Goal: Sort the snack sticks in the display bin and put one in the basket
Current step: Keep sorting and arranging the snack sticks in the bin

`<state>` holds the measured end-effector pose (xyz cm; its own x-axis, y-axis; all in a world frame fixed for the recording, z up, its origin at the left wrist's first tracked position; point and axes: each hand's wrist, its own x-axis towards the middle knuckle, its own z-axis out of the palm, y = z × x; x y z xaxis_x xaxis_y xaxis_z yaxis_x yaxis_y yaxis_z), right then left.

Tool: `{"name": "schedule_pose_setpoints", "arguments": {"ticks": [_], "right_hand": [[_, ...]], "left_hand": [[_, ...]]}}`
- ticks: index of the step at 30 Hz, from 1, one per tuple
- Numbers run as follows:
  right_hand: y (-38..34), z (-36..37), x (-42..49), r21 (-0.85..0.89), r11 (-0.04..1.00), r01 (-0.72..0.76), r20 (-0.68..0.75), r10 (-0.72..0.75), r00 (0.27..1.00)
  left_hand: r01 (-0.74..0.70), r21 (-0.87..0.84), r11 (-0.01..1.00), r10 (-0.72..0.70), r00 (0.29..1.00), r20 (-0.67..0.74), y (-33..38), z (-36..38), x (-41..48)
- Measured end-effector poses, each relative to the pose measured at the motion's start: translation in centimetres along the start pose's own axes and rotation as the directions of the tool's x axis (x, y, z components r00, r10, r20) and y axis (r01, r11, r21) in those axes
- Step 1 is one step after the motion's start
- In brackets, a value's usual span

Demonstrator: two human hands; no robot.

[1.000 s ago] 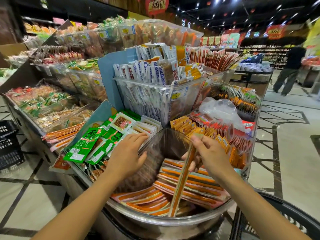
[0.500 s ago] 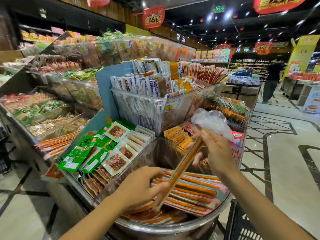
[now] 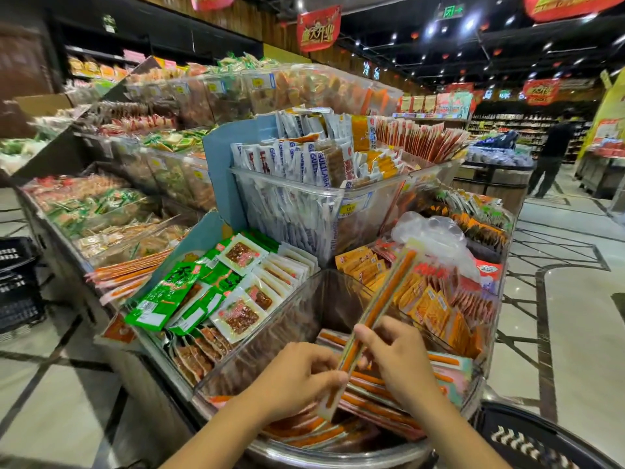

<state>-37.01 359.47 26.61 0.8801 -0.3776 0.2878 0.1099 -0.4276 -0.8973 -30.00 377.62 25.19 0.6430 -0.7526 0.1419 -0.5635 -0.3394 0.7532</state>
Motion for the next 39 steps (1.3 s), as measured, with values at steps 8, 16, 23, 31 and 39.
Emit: {"name": "schedule_pose_setpoints", "arguments": {"ticks": [8, 16, 23, 31, 39], "right_hand": [[-0.2, -0.2, -0.2, -0.030, 0.999, -0.028, -0.108, 0.025, 0.994], [-0.4, -0.8, -0.8, -0.522, 0.764, 0.379, -0.134, -0.512, 0.848], [-1.2, -2.1, 1.0, -0.820, 0.347, 0.455, 0.268, -0.470, 0.841], [-4.3, -4.0, 1.4, -0.792, 0.385, 0.475, 0.255, -0.498, 0.829], [-7.2, -5.4, 2.3, -0.511, 0.758, 0.406, -0.113, -0.527, 0.842]], "left_hand": [[0.072, 0.145, 0.987, -0.072, 0.997, -0.006, -0.6, 0.2, 0.2], [0.057, 0.093, 0.994, -0.049, 0.995, -0.083, -0.6, 0.1, 0.0], [0.000, 0.092, 0.996, 0.012, 0.991, -0.133, -0.5, 0.0, 0.0], [0.014, -0.067, 0.998, -0.045, 0.875, -0.481, -0.1, -0.8, 0.0], [0.050, -0.073, 0.996, -0.084, 0.790, -0.607, -0.2, -1.0, -0.2]]}}
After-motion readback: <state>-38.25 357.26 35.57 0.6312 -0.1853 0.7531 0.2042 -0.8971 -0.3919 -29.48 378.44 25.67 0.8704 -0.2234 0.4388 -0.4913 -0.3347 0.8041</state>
